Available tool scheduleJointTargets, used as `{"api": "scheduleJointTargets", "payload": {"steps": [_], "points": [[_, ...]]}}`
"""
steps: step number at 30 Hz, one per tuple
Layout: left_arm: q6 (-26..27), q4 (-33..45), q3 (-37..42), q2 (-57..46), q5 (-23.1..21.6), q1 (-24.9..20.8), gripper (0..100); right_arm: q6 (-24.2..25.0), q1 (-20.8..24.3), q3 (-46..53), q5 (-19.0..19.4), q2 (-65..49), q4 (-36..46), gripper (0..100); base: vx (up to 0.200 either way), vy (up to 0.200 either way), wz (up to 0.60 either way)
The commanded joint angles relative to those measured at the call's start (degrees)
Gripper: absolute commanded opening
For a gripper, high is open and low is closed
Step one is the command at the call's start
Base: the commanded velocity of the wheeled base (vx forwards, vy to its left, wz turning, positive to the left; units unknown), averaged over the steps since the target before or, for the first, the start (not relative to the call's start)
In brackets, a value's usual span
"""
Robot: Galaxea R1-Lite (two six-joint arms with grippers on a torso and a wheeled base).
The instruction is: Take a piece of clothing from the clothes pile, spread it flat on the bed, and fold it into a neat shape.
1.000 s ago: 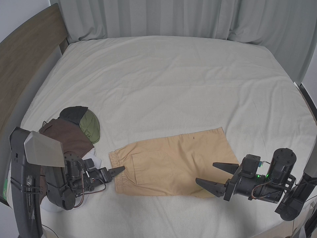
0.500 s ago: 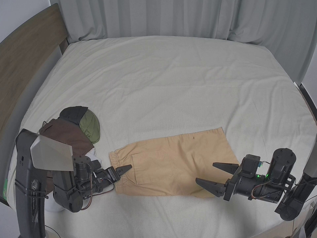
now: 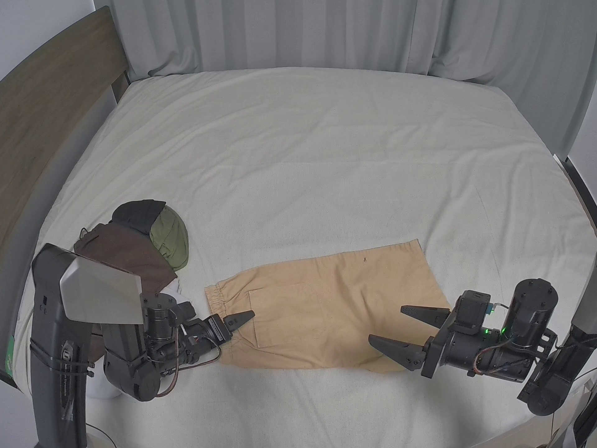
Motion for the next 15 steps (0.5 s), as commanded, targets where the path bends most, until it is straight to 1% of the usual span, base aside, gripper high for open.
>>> {"api": "scheduleJointTargets", "payload": {"steps": [1, 4, 5, 15], "points": [[0.0, 0.0, 0.2, 0.0, 0.0, 0.1, 100, 0.0, 0.1, 0.0, 0.0, 0.1, 0.0, 100, 0.000, 0.000, 0.00], [0.0, 0.0, 0.3, 0.0, 0.0, 0.1, 100, 0.1, 0.1, 0.0, 0.0, 0.2, 0.0, 100, 0.000, 0.000, 0.00], [0.0, 0.0, 0.3, 0.0, -0.1, 0.1, 0, 0.0, 0.1, 0.0, 0.0, 0.2, 0.0, 100, 0.000, 0.000, 0.00], [0.0, 0.0, 0.9, -0.3, -0.7, 0.3, 0, 0.0, 0.0, 0.1, 0.0, 0.2, 0.0, 100, 0.000, 0.000, 0.00]]}}
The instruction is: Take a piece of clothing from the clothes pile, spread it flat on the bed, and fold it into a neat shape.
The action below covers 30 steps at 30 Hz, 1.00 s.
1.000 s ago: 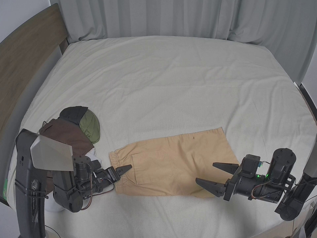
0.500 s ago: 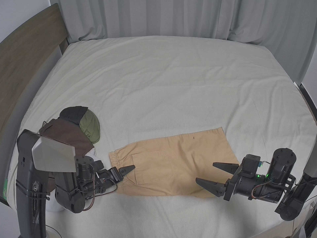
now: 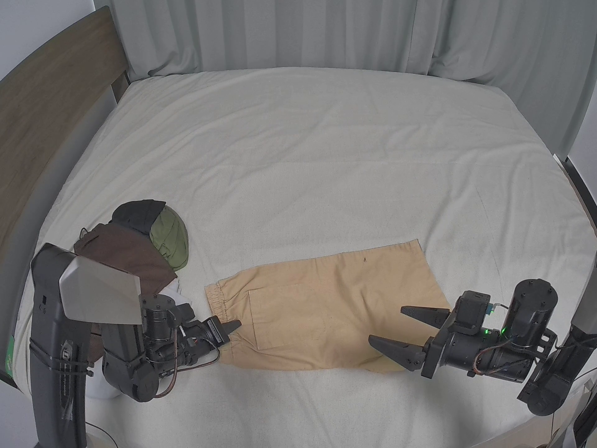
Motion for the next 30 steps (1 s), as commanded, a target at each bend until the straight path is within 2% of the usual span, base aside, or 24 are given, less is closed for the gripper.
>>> {"api": "scheduleJointTargets", "payload": {"steps": [1, 9, 14, 30], "points": [[0.0, -0.1, 0.3, -0.4, -0.1, 0.0, 0, 0.0, 0.0, 0.0, 0.0, 0.1, 0.0, 100, 0.000, 0.000, 0.00], [-0.1, -0.3, 1.0, -2.1, -0.3, 0.2, 0, 0.0, -0.2, 0.1, 0.0, 0.1, 0.0, 100, 0.000, 0.000, 0.00], [-0.3, -0.3, 3.5, -6.0, -4.2, 1.3, 0, 0.0, -0.1, 0.1, 0.0, 0.2, 0.0, 100, 0.000, 0.000, 0.00], [-0.2, -0.3, 7.2, -9.3, -11.5, 4.5, 0, 0.0, -0.4, 0.4, 0.0, 0.2, 0.0, 100, 0.000, 0.000, 0.00]]}}
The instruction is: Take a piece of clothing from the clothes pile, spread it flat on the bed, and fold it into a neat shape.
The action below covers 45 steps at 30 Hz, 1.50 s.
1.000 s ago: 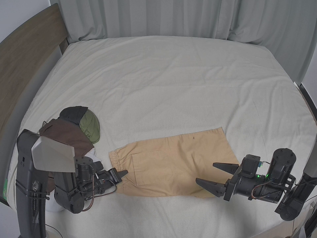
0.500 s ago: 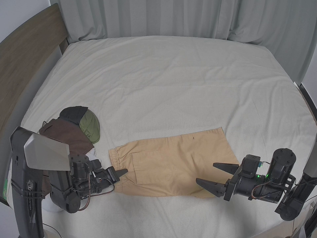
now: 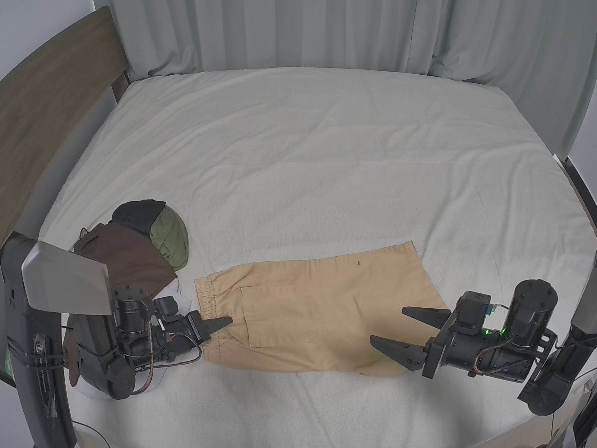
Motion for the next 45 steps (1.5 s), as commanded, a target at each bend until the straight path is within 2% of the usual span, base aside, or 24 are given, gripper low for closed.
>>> {"api": "scheduleJointTargets", "payload": {"steps": [1, 8, 13, 17, 31, 38, 45], "points": [[0.0, 0.0, 0.9, -1.6, -1.0, 0.9, 0, 0.0, -0.1, 0.1, 0.0, 0.0, 0.0, 100, 0.000, 0.000, 0.00], [0.1, 0.0, 2.1, -2.2, -3.1, 1.5, 0, 0.0, -0.1, 0.2, 0.0, 0.0, 0.0, 100, 0.000, 0.000, 0.00], [0.1, 0.1, 3.4, -4.7, -8.2, 4.2, 0, 0.0, -0.1, 0.2, 0.0, 0.0, 0.0, 100, 0.000, 0.000, 0.00], [0.2, 0.1, 3.7, -5.8, -10.3, 5.7, 0, 0.1, -0.1, 0.2, 0.0, 0.0, 0.0, 100, 0.000, 0.000, 0.00], [0.3, 0.1, 3.8, -5.9, -10.9, 7.3, 0, 0.1, -0.1, 0.2, 0.0, 0.0, 0.0, 100, 0.000, 0.000, 0.00], [0.4, 0.1, 4.2, -6.0, -14.3, 9.5, 0, 0.1, -0.1, 0.2, 0.0, -0.1, 0.0, 100, 0.000, 0.000, 0.00], [0.5, 0.1, 4.2, -6.6, -15.4, 10.6, 0, 0.0, -0.1, 0.2, 0.0, 0.0, 0.0, 100, 0.000, 0.000, 0.00]]}}
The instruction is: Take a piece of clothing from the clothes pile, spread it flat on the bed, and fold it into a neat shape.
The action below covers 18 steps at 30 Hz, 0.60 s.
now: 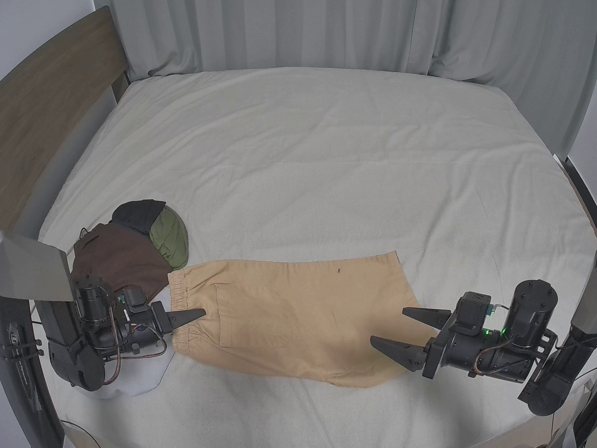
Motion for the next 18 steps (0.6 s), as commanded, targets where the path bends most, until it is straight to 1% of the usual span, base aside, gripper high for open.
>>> {"api": "scheduleJointTargets", "payload": {"steps": [1, 7, 14, 18], "points": [[0.0, 0.0, 0.0, -0.3, -0.4, 0.7, 0, 0.0, 0.0, 0.0, 0.0, -0.1, 0.1, 100, 0.000, 0.000, 0.00], [0.1, 0.0, 0.0, -0.5, -0.6, 0.5, 0, 0.1, -0.1, 0.1, 0.0, -0.1, 0.0, 100, 0.000, 0.000, 0.00], [-0.2, 0.0, -0.4, -2.5, -0.1, -1.1, 0, 0.0, 0.4, 0.3, 0.0, 0.0, 0.0, 100, 0.000, 0.000, 0.00], [-0.6, 0.1, -0.4, -3.9, 0.0, -1.9, 0, 0.0, -0.2, 0.3, 0.0, -0.2, 0.0, 100, 0.000, 0.000, 0.00]]}}
